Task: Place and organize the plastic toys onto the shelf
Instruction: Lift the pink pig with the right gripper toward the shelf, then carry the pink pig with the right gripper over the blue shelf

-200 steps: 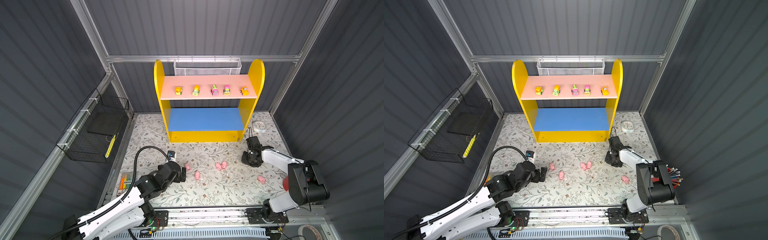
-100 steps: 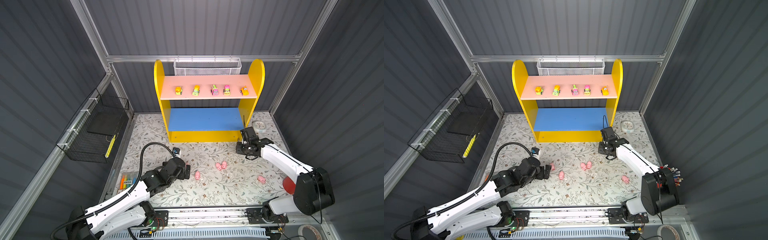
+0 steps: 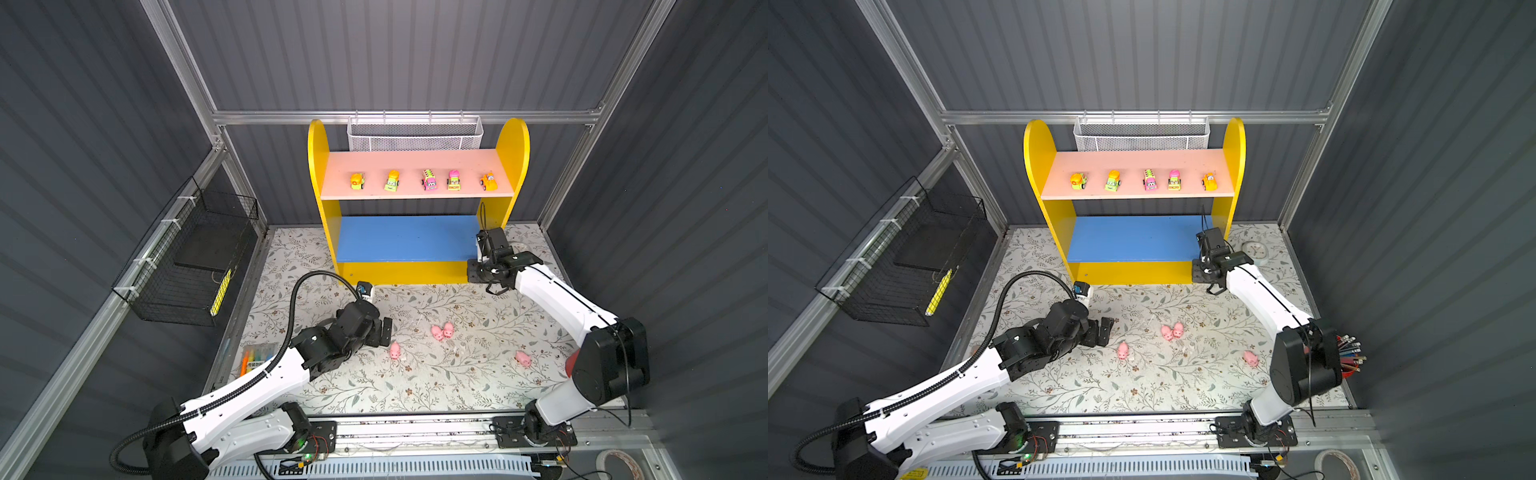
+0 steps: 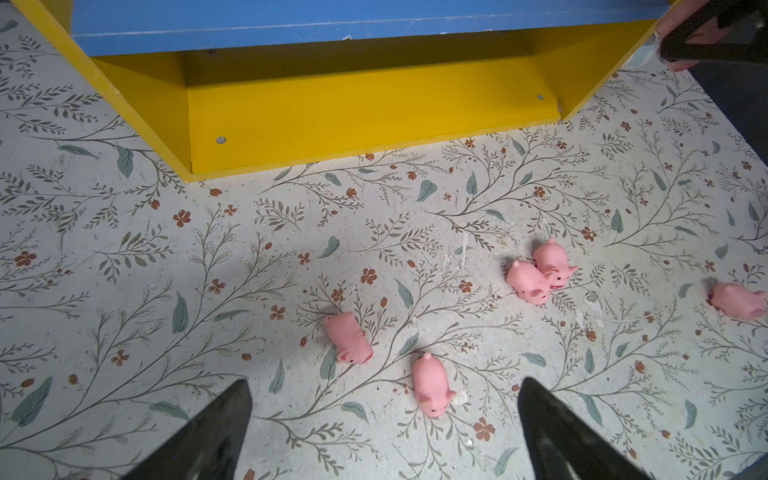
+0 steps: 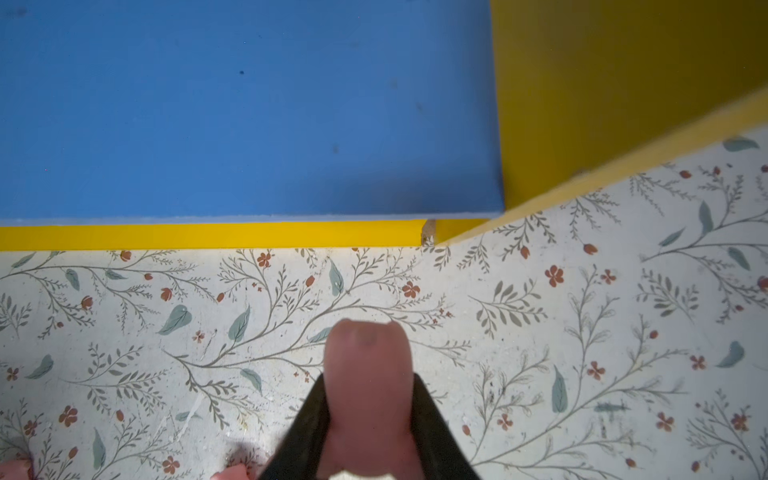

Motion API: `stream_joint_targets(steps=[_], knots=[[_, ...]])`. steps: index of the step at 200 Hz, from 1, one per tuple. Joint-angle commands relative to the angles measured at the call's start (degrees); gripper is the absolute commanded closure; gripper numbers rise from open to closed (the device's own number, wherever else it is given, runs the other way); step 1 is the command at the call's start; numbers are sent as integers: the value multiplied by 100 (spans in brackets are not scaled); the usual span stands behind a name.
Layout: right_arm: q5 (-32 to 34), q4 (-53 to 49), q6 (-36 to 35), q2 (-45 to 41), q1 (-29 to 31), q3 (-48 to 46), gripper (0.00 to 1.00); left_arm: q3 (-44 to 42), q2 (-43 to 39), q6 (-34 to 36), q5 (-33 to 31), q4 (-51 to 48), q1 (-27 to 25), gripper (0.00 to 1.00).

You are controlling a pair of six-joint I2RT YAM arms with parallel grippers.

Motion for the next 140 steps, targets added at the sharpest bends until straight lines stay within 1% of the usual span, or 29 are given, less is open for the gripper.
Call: stream_joint_targets(steps=[1,56,140], knots=[[157,-201,-284,144,1,334,70,356,225,281,233,101,-24,0],[102,-175,-462,474,-75,749,70,1042,925,663,484,149,-20,0],[53,-153,-636,944,-297,1316,70,1424,1197,969,510,176,-19,0]])
